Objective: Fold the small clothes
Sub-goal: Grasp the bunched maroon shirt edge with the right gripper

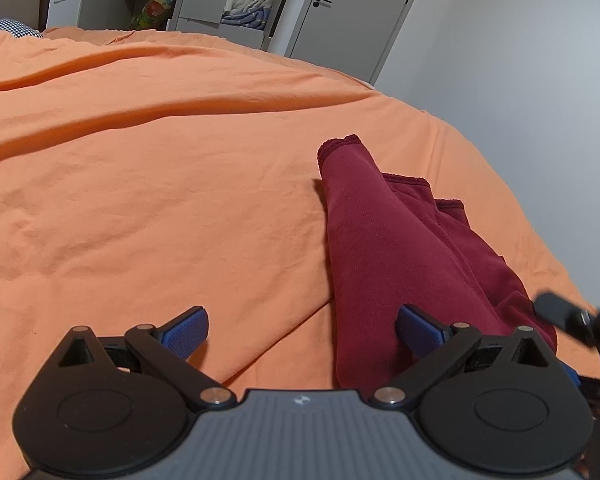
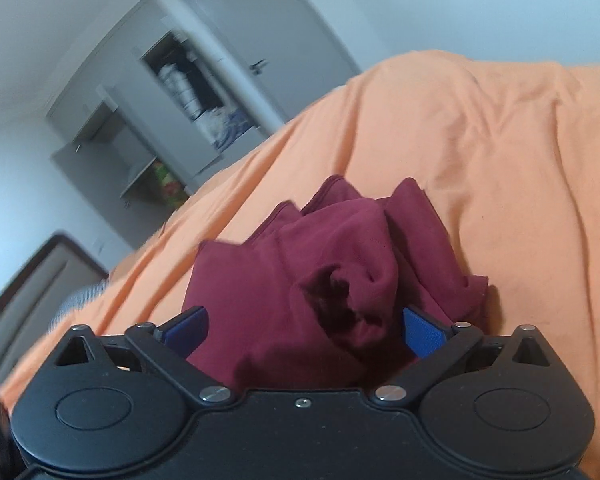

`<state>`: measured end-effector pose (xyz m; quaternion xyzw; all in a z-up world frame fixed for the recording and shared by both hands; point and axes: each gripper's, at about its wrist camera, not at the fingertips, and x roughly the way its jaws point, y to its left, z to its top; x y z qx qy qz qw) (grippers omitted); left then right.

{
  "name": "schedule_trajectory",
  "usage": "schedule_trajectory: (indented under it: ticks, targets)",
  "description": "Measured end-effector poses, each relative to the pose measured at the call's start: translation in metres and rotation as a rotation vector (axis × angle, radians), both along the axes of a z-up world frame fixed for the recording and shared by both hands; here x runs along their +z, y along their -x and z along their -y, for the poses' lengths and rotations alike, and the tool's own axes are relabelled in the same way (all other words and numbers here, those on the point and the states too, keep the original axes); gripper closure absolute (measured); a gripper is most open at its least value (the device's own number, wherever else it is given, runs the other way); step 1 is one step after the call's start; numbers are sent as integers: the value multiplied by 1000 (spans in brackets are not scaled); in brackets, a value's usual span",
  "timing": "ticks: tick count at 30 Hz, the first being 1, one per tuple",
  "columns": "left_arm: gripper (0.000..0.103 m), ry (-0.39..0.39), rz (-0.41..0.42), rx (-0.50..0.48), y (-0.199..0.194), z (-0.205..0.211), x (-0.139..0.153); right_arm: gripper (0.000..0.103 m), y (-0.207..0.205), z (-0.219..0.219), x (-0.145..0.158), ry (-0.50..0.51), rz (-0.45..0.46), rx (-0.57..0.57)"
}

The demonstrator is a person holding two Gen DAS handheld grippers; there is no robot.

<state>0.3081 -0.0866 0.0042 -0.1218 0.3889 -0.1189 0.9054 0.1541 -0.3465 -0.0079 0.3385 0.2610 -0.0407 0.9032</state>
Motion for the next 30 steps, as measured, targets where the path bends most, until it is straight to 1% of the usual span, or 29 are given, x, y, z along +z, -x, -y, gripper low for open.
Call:
schedule_trajectory:
  ticks: [1,3,4,5,7,8,9,12,13,16,19,21,22,23,27,30]
  targets:
    - [1,0,1,-1,0,0,0,8,-4,2,-2,-13,-13,-24]
    - [1,2,2,-1,2,-1,0,17,-8,5,-5,-33,-38,-74]
    - [1,3,2,-1,3,-1,0,19,-10,7,-6,-38,-48,-94]
    - [1,4,2,0,3,0,0,25,-11,8,-8,-43,-58,-109]
    - [1,3,5,-4,3,0,1,41,-11,10,-9,-42,-54,-121]
    - [1,1,9,-6,3,0,2,58,-13,9,-10,-21,-60,-125]
    - [1,1,10,-8,3,0,3,71,-14,8,-9,7,-68,-132]
    - [1,19,12,-21,5,1,5,82,-12,9,-8,51,-23,-109]
    - [1,23,12,-27,5,2,6,83,-13,10,-7,71,-3,-103]
    - [1,39,16,-51,4,8,9,85,-4,6,6,176,71,-82]
    - [1,69,30,-100,1,17,17,85,13,3,22,286,132,-86]
    - [1,79,44,-127,0,25,21,85,23,3,26,361,149,-99]
    - [1,79,48,-138,0,29,22,85,26,4,25,386,142,-100]
    - [1,73,47,-144,-1,33,21,85,29,6,22,396,125,-101]
    - [1,26,-3,-141,-6,46,8,84,34,15,-1,357,45,-110]
    - [1,13,-28,-149,-4,47,-1,84,37,17,-13,340,16,-118]
